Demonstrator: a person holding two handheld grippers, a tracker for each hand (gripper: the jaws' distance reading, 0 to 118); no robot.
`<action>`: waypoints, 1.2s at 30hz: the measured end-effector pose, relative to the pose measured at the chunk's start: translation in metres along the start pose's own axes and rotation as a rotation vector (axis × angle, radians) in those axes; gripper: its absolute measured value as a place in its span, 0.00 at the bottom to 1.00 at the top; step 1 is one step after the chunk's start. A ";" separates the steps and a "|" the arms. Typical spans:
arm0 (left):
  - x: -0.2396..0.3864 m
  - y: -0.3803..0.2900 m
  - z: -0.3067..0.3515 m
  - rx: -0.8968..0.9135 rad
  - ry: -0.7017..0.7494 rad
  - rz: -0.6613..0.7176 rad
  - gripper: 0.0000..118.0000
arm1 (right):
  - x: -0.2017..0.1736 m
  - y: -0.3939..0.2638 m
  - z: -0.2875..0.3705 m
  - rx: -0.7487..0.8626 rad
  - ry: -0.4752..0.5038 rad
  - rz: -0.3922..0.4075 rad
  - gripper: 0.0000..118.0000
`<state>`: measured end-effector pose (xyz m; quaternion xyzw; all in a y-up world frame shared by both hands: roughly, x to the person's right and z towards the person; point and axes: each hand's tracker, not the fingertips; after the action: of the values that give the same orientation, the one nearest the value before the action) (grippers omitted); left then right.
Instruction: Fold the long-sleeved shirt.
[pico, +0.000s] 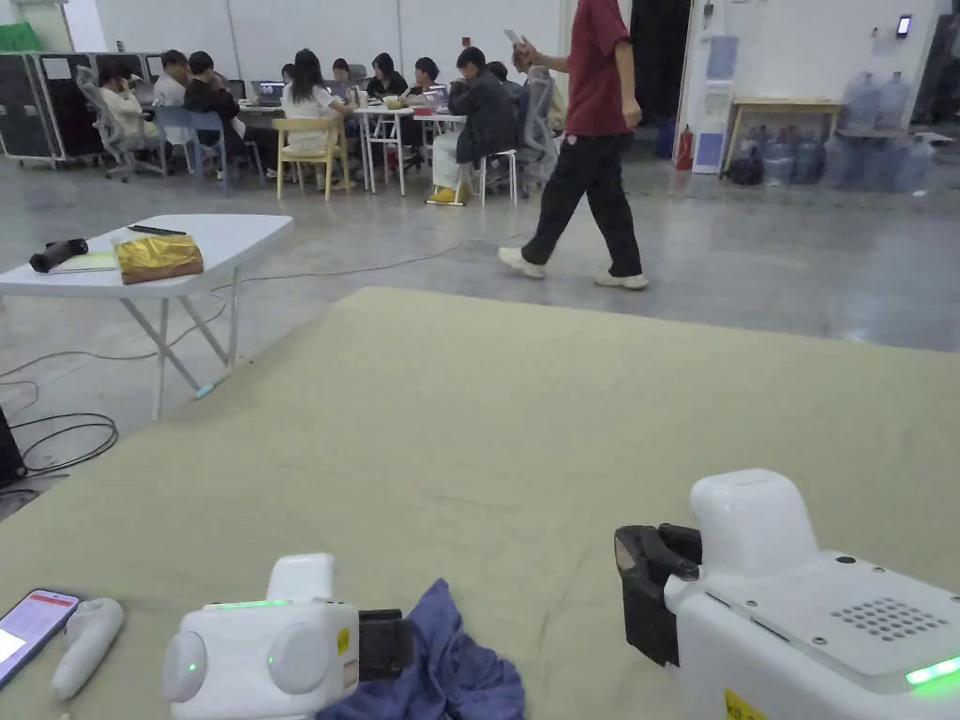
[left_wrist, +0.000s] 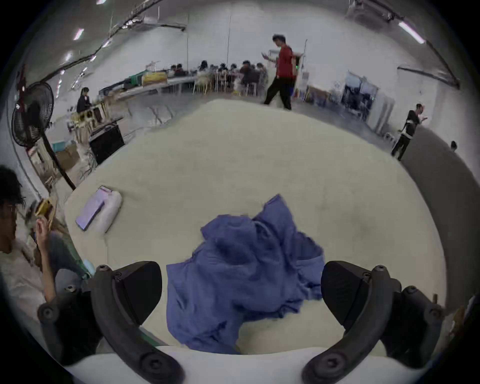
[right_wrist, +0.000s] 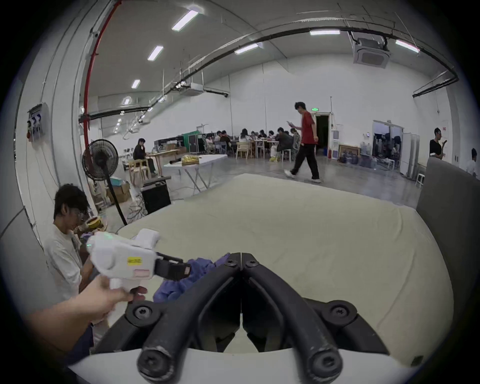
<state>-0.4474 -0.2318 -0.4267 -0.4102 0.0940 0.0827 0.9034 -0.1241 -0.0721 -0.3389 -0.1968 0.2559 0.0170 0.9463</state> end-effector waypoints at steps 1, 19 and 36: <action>0.001 0.000 -0.017 -0.041 0.015 -0.002 1.00 | 0.003 -0.001 0.000 -0.011 0.000 -0.008 0.00; 0.077 0.103 0.119 0.030 -0.367 0.028 0.06 | 0.062 -0.002 0.058 0.025 -0.156 -0.123 0.00; 0.345 0.126 0.231 0.062 -0.764 -0.213 0.06 | 0.136 0.024 0.189 0.208 -0.399 -0.182 0.00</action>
<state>-0.1183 0.0498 -0.4503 -0.3300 -0.2894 0.1321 0.8888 0.0812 0.0128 -0.2654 -0.1132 0.0456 -0.0560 0.9909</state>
